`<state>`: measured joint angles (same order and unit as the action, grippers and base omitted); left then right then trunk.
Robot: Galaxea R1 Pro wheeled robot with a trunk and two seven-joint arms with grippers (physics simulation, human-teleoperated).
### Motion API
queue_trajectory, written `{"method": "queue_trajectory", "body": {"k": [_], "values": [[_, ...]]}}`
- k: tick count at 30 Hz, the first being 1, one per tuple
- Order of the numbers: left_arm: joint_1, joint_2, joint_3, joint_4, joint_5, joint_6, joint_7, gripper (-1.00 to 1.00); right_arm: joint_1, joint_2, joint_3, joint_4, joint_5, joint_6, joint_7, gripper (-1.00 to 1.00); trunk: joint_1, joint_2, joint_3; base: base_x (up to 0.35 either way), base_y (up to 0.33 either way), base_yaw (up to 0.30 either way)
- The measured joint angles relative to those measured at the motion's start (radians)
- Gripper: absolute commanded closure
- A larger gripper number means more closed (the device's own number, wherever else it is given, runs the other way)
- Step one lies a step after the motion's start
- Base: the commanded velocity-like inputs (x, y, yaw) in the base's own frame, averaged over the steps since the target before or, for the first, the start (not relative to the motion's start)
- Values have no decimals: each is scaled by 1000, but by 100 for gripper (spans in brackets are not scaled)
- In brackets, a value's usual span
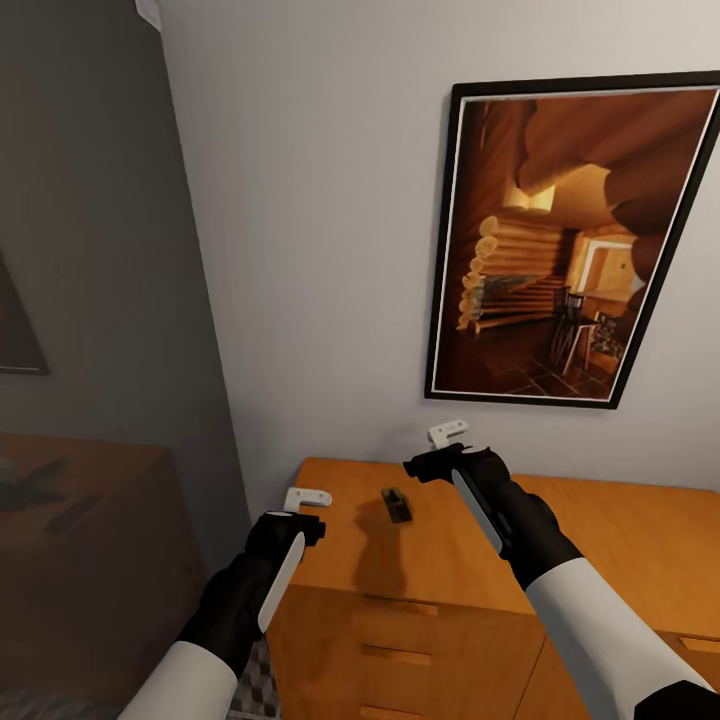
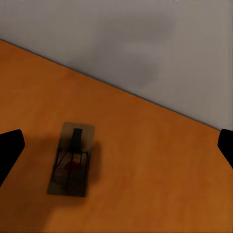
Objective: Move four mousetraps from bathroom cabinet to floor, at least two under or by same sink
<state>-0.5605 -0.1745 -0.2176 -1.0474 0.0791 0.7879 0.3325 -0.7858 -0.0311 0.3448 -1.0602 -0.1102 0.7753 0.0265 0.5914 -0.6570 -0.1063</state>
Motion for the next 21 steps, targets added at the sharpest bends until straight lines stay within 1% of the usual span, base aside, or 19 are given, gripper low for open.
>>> {"method": "queue_trajectory", "body": {"k": [6,19,21], "values": [[0,0,0,0,0,0,0,-100,0,0,0,0,1,0,0,-100,23,-42,-19,0,0,0],[0,0,1,1,0,0,0,-100,0,0,0,0,1,0,0,-100,23,-42,-19,0,0,0],[0,0,1,1,0,0,0,-100,0,0,0,0,2,0,0,-100,31,-56,-25,0,0,0]]}}
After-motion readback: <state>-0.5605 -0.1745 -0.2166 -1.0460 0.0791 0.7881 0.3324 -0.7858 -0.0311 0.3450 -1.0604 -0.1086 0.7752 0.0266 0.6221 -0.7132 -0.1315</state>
